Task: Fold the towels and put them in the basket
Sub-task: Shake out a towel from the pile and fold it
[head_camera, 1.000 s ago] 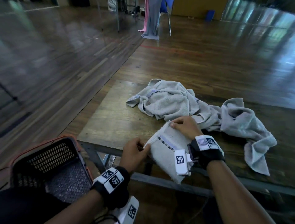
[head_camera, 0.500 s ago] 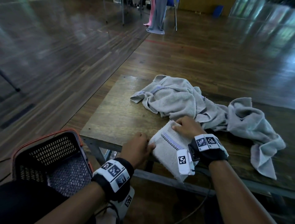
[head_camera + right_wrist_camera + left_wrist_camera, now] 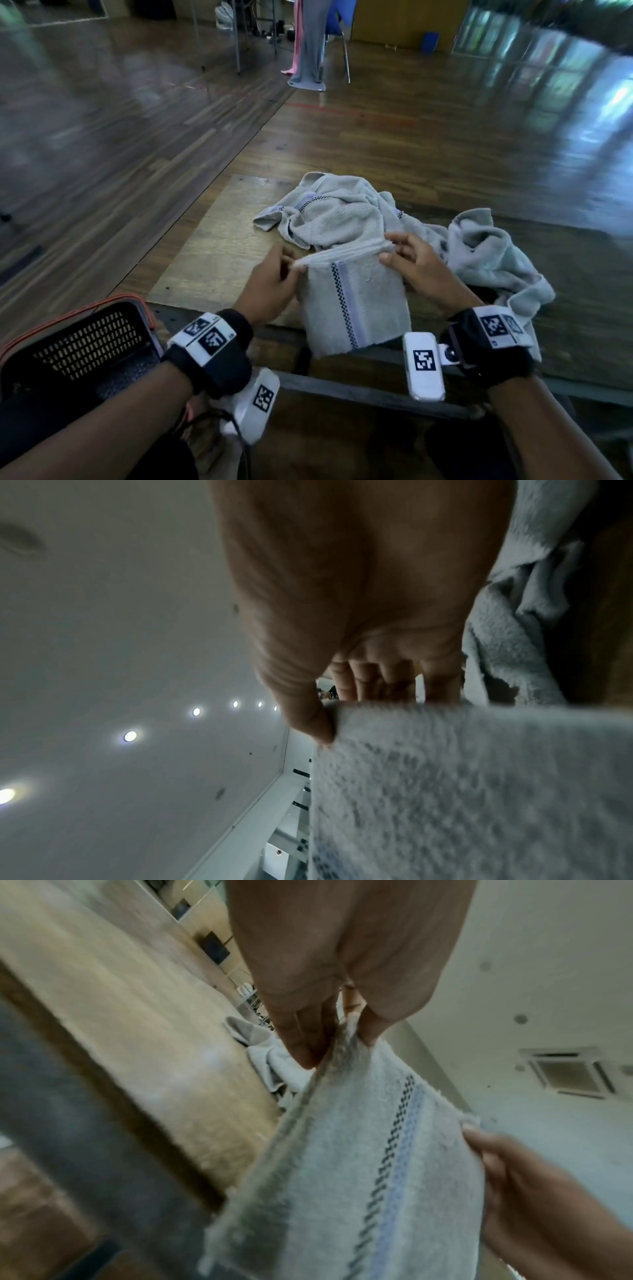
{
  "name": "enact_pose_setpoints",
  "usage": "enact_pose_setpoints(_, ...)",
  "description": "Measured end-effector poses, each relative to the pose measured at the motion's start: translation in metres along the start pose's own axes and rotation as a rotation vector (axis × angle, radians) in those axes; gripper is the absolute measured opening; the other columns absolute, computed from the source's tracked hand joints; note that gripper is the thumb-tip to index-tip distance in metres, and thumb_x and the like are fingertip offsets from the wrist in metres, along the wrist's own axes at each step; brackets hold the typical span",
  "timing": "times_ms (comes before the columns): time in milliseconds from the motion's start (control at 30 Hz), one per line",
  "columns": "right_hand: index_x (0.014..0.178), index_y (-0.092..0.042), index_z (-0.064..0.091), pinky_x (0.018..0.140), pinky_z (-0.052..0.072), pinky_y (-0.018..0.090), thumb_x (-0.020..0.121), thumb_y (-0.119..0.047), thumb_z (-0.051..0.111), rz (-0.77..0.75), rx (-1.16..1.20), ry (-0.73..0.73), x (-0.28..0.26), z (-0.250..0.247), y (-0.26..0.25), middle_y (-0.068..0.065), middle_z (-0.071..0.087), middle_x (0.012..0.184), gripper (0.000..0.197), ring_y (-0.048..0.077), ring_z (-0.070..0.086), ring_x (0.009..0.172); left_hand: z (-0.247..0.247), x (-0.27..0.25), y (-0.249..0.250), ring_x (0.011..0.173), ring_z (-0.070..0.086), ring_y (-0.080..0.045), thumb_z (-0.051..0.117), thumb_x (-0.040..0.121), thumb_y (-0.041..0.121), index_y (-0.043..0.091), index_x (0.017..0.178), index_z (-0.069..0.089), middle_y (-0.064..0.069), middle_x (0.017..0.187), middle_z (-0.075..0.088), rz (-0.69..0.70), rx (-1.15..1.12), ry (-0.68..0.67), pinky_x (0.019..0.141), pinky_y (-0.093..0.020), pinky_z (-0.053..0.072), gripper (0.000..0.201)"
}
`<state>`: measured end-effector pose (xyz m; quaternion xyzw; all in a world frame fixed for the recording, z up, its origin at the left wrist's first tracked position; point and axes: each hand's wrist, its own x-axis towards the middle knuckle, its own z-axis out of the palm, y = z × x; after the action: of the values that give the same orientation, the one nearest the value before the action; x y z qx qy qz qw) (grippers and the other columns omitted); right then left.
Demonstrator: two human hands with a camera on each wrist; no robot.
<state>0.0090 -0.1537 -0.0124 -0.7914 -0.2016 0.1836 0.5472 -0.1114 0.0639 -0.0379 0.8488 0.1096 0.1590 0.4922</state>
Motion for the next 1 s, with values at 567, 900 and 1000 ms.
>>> enact_pose_setpoints(567, 0.119, -0.014, 0.047, 0.059, 0.052, 0.026, 0.090, -0.023, 0.059, 0.241, -0.221, 0.070, -0.035, -0.040, 0.074, 0.000, 0.060, 0.095, 0.032, 0.012, 0.060, 0.083, 0.078, 0.045, 0.001, 0.089, 0.055, -0.026, 0.046, 0.095, 0.020, 0.007, 0.102, 0.051, -0.014, 0.101, 0.061, 0.092, 0.418, -0.480, 0.069, -0.029, 0.038, 0.016)
enact_pose_setpoints(900, 0.092, -0.031, 0.050, 0.069, 0.048, 0.034, 0.082, -0.038, 0.064, 0.102, -0.692, 0.075, -0.012, -0.049, 0.089, -0.014, 0.052, 0.071, 0.018, 0.009, 0.056, 0.071, 0.092, 0.042, -0.004, 0.109, 0.052, -0.022, 0.041, 0.097, 0.028, 0.017, 0.120, 0.057, -0.003, 0.118, 0.056, 0.539, 0.747, -0.473, 0.091, -0.036, 0.041, 0.030)
enact_pose_setpoints(1000, 0.099, -0.027, 0.057, 0.071, 0.047, 0.033, 0.084, -0.032, 0.064, 0.033, -0.692, 0.058, -0.014, -0.050, 0.089, -0.018, 0.049, 0.072, 0.018, 0.008, 0.053, 0.075, 0.092, 0.041, -0.003, 0.108, 0.053, -0.024, 0.042, 0.097, 0.026, 0.014, 0.125, 0.058, -0.007, 0.118, 0.057, 0.497, 0.700, -0.484, 0.090, -0.037, 0.042, 0.034)
